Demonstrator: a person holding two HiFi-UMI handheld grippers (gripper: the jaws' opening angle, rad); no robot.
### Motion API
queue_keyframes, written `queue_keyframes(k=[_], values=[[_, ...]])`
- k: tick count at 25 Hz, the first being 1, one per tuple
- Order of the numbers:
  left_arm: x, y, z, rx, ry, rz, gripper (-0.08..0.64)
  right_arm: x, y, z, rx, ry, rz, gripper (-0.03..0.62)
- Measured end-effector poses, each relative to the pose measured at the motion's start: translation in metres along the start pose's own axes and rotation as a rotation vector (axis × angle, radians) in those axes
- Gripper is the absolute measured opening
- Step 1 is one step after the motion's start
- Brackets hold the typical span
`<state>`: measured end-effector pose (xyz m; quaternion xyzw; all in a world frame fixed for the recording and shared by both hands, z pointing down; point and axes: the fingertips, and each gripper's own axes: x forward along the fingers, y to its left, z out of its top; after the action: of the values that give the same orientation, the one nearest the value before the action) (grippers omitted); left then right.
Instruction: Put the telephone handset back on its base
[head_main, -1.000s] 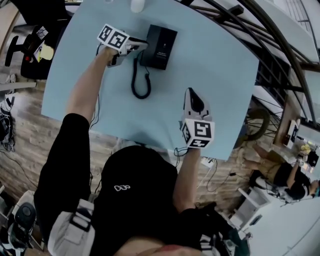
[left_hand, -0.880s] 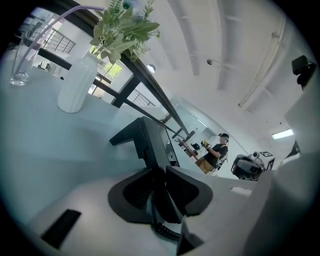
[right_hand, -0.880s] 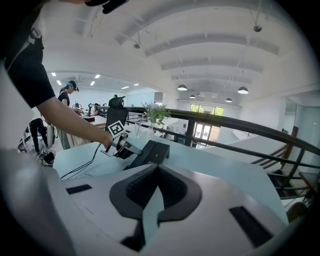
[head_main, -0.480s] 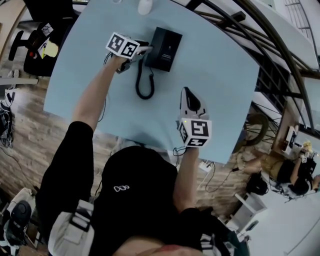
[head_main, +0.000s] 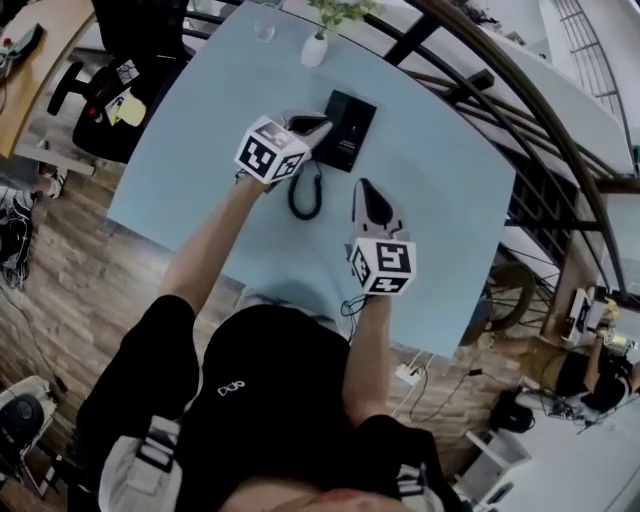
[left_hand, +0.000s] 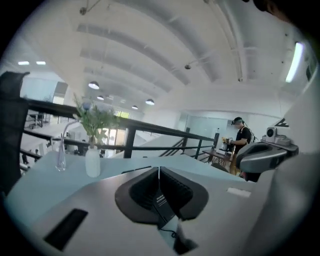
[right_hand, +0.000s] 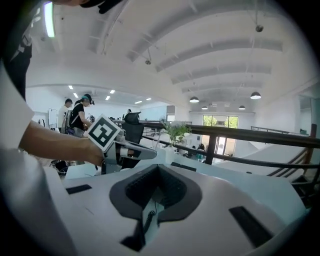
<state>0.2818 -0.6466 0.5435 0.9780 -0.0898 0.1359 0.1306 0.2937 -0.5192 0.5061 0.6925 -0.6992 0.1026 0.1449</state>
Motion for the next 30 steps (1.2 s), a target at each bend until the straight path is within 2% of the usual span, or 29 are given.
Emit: queue_keyframes(k=[4, 7, 11, 13, 16, 20, 23, 30], values=[[-0.049, -0.024, 0.04, 0.128, -0.074, 0.092, 0.002, 0.007, 0.011, 0.011, 0.068, -0.083, -0.007, -0.006], [-0.092, -0.039, 0.074, 0.173, -0.169, 0.157, 0.002, 0.008, 0.016, 0.03, 0.119, -0.165, -0.021, -0.006], [-0.135, -0.047, 0.102, 0.178, -0.269, 0.275, 0.0, 0.005, 0.025, 0.066, 0.14, -0.283, -0.041, -0.006], [-0.148, -0.048, 0.101, 0.186, -0.29, 0.333, 0.0, 0.003, 0.029, 0.078, 0.138, -0.308, -0.047, -0.006], [-0.161, -0.049, 0.095, 0.141, -0.335, 0.397, 0.0, 0.0, 0.032, 0.088, 0.13, -0.314, -0.061, -0.006], [-0.16, -0.058, 0.082, 0.125, -0.328, 0.384, 0.0, -0.003, 0.035, 0.09, 0.106, -0.302, -0.087, -0.006], [-0.158, -0.066, 0.086, 0.113, -0.353, 0.356, 0.0, -0.007, 0.035, 0.091, 0.089, -0.289, -0.111, -0.006], [-0.156, -0.071, 0.077, 0.132, -0.339, 0.344, 0.0, -0.013, 0.034, 0.082, 0.072, -0.265, -0.137, -0.006]])
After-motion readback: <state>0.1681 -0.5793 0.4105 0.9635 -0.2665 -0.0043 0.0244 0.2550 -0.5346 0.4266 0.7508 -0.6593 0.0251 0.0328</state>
